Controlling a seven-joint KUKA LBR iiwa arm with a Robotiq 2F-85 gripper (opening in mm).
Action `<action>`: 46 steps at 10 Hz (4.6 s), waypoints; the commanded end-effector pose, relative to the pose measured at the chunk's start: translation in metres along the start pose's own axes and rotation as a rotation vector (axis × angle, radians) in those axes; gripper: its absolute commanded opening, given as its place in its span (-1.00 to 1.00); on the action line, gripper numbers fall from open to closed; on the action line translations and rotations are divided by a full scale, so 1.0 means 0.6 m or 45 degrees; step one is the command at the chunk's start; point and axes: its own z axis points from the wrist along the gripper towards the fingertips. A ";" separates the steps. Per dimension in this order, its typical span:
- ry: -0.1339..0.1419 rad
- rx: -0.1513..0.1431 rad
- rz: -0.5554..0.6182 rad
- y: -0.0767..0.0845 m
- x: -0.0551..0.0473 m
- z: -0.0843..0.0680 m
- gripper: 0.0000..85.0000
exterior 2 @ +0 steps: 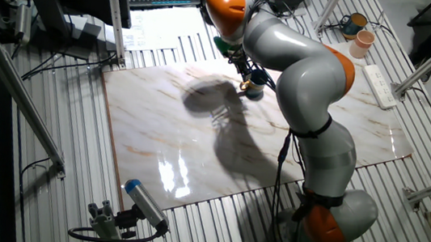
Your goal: Pick up the cup
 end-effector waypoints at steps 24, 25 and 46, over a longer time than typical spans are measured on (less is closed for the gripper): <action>-0.001 -0.007 -0.004 -0.011 0.013 0.015 -0.20; -0.005 -0.003 -0.004 -0.011 0.013 0.015 -0.20; 0.016 -0.013 -0.018 -0.012 0.013 0.014 0.20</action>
